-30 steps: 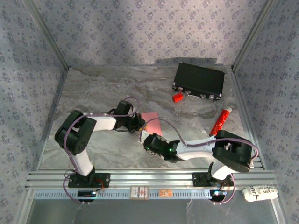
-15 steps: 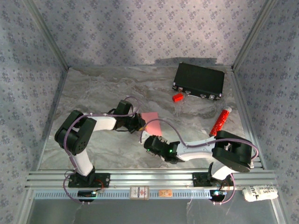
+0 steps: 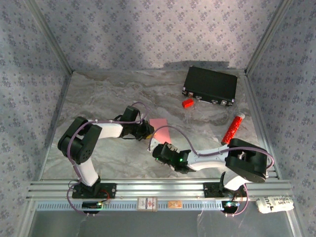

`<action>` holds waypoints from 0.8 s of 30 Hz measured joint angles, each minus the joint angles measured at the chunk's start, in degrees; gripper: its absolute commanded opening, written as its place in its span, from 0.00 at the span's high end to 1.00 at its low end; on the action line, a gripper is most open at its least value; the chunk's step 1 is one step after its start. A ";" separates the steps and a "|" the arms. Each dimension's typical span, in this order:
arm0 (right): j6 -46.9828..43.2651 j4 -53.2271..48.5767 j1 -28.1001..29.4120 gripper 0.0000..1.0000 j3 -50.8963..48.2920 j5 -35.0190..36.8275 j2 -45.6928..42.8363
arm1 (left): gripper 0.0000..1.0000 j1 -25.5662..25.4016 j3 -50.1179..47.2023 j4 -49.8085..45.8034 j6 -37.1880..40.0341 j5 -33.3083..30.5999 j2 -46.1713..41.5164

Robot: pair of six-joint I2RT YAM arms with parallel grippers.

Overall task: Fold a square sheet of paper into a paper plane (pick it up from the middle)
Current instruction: Third fold the triangle at the center of the table.

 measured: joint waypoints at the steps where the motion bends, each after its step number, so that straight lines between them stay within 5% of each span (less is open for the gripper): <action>1: 0.37 -0.02 0.00 0.91 0.00 -0.28 -0.17 | 0.66 0.04 0.00 -0.50 0.42 -0.07 -0.09; 5: 3.43 -0.28 -1.11 0.92 -0.04 -4.26 -1.42 | 0.54 0.83 0.07 -4.48 1.81 -1.53 -2.62; 10: 9.01 -2.86 -5.38 0.92 0.70 -13.40 -2.51 | 0.52 2.60 1.70 -10.47 4.20 -4.57 -7.91; 17: 15.82 -6.32 -13.20 0.96 5.25 -32.94 -0.98 | 0.65 4.66 5.70 -13.70 6.62 -4.63 -10.32; 24: 20.81 -3.37 -14.19 0.96 5.25 -43.52 0.74 | 0.77 4.74 11.85 -14.91 9.68 -1.03 -5.64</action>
